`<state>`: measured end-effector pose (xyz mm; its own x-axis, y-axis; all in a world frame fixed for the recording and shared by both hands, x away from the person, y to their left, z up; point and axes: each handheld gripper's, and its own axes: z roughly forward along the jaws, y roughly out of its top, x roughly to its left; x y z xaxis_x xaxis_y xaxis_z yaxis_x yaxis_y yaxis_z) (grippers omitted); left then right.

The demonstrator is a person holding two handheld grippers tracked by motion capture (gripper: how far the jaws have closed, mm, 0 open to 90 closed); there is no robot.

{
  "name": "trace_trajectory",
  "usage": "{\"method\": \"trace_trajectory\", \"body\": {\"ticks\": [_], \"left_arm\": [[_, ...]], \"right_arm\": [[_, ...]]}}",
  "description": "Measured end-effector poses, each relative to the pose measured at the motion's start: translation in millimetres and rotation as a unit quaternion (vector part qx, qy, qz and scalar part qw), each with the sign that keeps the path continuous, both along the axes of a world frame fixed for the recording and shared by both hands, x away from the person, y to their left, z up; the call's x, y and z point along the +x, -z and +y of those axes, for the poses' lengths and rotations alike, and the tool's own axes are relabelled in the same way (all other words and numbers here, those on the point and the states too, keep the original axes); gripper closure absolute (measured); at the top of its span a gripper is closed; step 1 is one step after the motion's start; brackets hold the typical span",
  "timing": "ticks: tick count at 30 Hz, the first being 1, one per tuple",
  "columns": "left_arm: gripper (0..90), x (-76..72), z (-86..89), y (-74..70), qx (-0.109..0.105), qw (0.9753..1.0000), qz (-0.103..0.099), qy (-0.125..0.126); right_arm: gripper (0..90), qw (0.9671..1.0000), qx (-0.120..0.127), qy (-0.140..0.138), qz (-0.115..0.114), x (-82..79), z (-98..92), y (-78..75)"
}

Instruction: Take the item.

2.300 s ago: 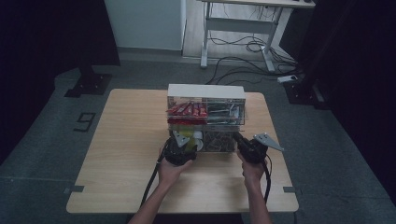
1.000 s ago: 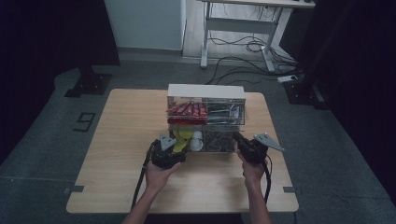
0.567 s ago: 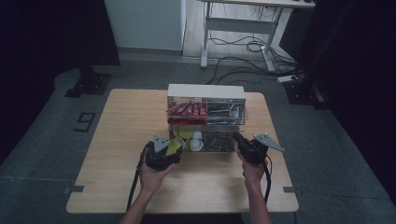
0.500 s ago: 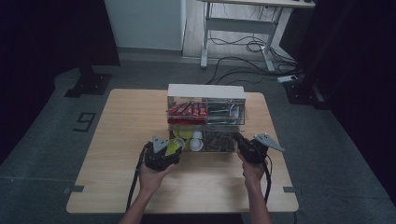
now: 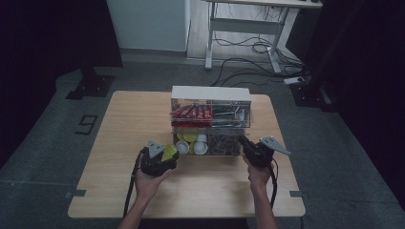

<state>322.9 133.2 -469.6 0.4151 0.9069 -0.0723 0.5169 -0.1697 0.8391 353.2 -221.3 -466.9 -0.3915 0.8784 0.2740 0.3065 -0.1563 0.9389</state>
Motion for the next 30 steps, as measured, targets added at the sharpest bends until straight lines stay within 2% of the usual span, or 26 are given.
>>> {"method": "trace_trajectory", "body": {"ticks": [12,30], "left_arm": [[38.6,-0.5,22.6,6.9,0.007,0.9997,0.011,-0.019],[38.5,7.5,49.7,33.5,0.020,0.9973,0.049,-0.051]], "right_arm": [[89.4,1.0000,-0.002,0.000,0.001,0.3,0.6,0.6],[89.3,1.0000,-0.003,0.000,0.004,0.9,1.4,2.2]]}}
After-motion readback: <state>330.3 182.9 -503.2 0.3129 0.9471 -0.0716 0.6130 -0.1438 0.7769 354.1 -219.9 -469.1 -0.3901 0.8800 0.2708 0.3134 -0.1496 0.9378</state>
